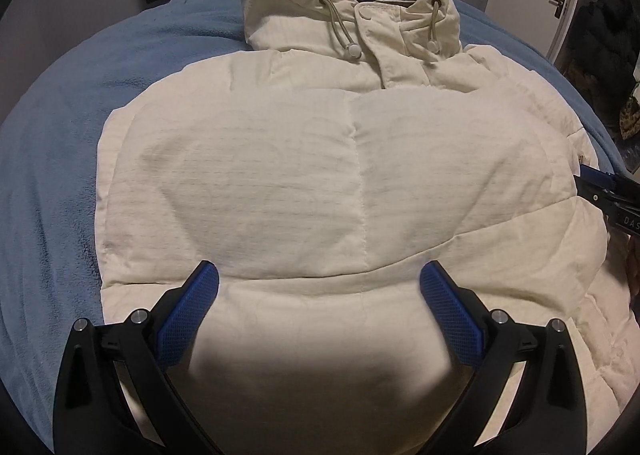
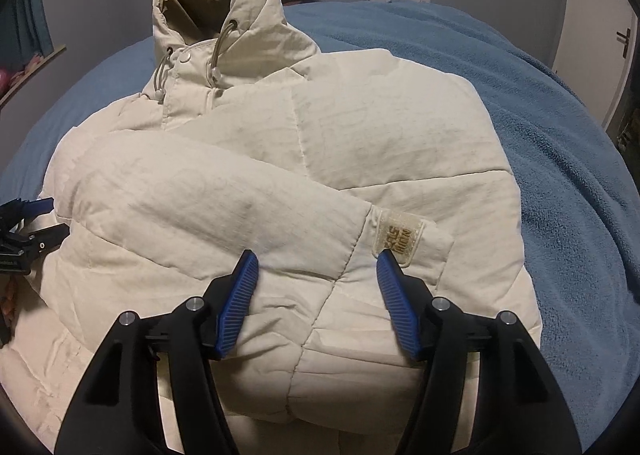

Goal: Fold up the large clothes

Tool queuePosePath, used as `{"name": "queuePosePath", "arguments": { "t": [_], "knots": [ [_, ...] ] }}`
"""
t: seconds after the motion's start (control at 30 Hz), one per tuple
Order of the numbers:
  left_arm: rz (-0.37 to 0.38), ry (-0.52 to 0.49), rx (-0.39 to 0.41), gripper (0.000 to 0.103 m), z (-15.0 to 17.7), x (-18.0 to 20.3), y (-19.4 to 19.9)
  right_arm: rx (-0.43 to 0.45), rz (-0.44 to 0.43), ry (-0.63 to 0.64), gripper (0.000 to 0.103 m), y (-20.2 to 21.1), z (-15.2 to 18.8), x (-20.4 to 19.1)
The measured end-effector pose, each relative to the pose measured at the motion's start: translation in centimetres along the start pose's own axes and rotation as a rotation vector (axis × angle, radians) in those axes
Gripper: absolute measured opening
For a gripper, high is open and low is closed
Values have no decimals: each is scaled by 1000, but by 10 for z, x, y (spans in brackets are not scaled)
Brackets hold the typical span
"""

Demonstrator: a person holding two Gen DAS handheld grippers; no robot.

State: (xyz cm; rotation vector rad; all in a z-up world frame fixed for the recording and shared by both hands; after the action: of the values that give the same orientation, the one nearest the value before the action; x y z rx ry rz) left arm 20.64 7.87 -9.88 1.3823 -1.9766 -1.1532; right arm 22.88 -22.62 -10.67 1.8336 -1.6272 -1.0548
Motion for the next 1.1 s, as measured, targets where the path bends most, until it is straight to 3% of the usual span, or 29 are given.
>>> {"name": "queuePosePath", "arguments": {
  "t": [0.27, 0.47, 0.6, 0.77, 0.83, 0.97, 1.1],
  "knots": [
    [-5, -5, 35, 98, 4, 1, 3, 13, 20, 19, 61, -3, 2, -2],
    [-27, -6, 48, 98, 4, 4, 6, 3, -2, 27, 77, 0, 3, -4],
    [-46, 3, 60, 98, 4, 5, 6, -1, 2, 29, 79, 0, 2, -5],
    [-63, -3, 45, 97, 1, 7, 10, -71, 36, 67, 83, 4, -5, -9],
    [-54, 7, 36, 97, -7, 6, 19, -48, 20, 51, 86, 15, -12, -11],
    [-84, 68, 150, 97, -31, -7, 57, 39, -52, 75, 94, 38, -32, -21],
    [-82, 144, 165, 97, -73, -43, 68, 63, -67, 86, 95, 32, -75, -36]
  ]
}}
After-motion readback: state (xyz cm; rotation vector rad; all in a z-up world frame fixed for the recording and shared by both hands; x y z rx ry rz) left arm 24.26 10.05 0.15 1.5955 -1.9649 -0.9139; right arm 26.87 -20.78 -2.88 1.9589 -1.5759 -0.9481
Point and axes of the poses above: each gripper's, at about its wrist camera, not at the fingertips, and y roughly against the way its jaws point, x to its right, z to its underside, the point moved 3 cm from there along -y, roughly the way its jaws point, and after that the axes turned 14 degrees about -y, right-handed, at the moved point
